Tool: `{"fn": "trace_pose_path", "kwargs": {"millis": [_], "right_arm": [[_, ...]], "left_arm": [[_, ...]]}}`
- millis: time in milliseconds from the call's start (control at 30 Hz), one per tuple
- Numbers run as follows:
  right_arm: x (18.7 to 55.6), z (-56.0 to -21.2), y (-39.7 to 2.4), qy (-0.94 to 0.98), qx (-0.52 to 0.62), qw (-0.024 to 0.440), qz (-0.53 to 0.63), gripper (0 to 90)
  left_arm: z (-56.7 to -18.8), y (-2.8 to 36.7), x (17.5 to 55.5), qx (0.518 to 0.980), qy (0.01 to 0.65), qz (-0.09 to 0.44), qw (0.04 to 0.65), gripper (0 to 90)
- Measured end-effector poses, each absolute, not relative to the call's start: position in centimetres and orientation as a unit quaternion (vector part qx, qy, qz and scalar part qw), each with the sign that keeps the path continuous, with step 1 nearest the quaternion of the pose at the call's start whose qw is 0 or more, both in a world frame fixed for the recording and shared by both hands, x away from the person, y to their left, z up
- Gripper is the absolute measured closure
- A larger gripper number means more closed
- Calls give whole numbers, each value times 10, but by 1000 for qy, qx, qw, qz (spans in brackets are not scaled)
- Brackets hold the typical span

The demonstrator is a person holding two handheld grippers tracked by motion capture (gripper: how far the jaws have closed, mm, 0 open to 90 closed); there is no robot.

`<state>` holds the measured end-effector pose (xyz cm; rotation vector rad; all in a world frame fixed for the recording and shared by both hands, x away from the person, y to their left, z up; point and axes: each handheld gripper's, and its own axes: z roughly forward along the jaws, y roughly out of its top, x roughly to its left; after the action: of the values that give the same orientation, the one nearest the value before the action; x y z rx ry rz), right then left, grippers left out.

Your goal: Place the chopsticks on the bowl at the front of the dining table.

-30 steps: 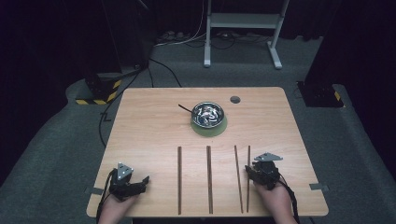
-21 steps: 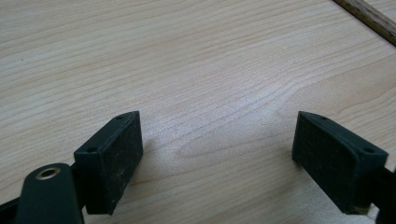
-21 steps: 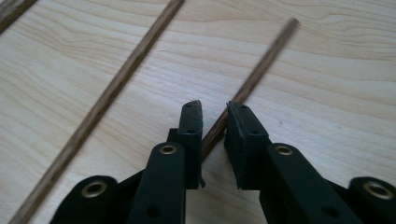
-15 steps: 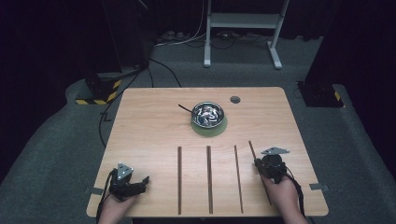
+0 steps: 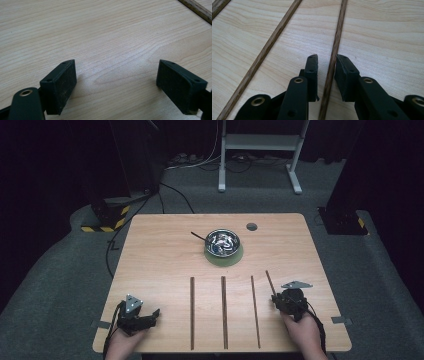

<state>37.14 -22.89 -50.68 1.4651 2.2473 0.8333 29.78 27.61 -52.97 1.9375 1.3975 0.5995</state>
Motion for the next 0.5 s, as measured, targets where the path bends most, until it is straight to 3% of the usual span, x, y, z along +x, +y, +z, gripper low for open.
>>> {"fn": "trace_pose_path", "kwargs": {"millis": [500], "right_arm": [[374, -506, -225, 792, 513, 186, 274, 819]], "left_arm": [[-530, 276, 297, 742, 534, 229, 334, 164]]}}
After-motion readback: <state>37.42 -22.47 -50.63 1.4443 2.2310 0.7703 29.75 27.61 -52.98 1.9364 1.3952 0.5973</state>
